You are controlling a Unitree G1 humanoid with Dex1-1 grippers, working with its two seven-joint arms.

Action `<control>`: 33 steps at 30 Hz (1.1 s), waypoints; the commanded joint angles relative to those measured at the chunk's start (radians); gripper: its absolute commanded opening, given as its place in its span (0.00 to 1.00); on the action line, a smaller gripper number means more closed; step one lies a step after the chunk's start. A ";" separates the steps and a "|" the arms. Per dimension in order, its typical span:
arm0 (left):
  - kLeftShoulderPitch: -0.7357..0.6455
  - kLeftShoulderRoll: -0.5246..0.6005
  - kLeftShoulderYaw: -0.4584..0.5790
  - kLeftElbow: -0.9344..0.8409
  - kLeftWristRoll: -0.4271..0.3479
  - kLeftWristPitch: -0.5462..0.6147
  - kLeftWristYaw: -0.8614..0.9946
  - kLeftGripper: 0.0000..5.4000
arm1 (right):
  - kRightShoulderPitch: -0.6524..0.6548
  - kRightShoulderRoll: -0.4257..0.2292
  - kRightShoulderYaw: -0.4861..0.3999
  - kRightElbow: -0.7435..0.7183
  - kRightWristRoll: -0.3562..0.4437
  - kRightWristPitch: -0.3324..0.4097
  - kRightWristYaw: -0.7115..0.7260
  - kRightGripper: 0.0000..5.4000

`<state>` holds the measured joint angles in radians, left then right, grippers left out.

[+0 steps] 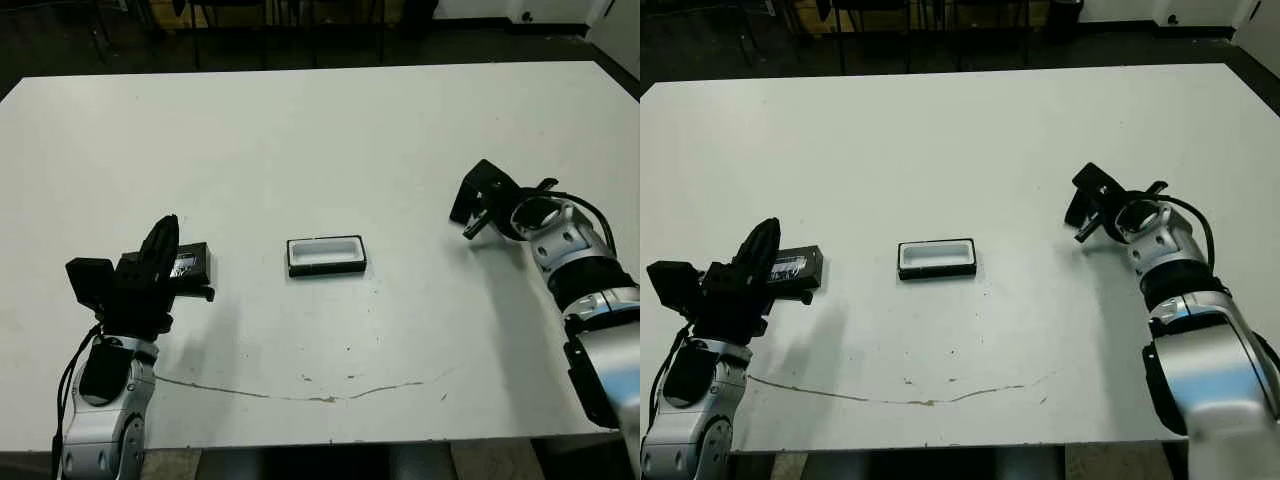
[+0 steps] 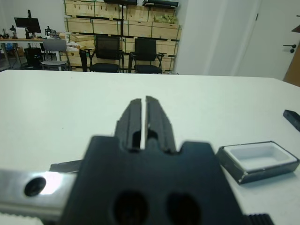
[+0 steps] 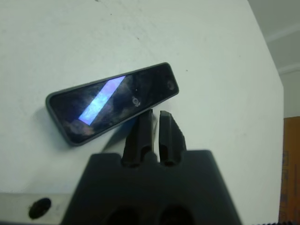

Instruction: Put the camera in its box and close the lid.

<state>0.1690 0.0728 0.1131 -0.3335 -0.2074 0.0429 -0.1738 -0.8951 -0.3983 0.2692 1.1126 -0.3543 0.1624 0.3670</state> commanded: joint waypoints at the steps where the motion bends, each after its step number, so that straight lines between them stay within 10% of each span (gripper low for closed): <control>1: 0.019 0.007 -0.002 0.003 0.002 0.013 0.003 0.00 | 0.032 0.035 -0.006 0.064 0.006 0.033 -0.017 0.00; 33: 0.033 0.005 -0.008 -0.002 -0.009 0.015 -0.001 0.00 | -0.041 0.096 -0.006 0.179 -0.025 -0.080 -0.109 0.00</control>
<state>0.1912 0.0728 0.1040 -0.3423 -0.2136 0.0460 -0.1746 -0.9625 -0.3266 0.2551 1.2652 -0.3736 0.0764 0.2432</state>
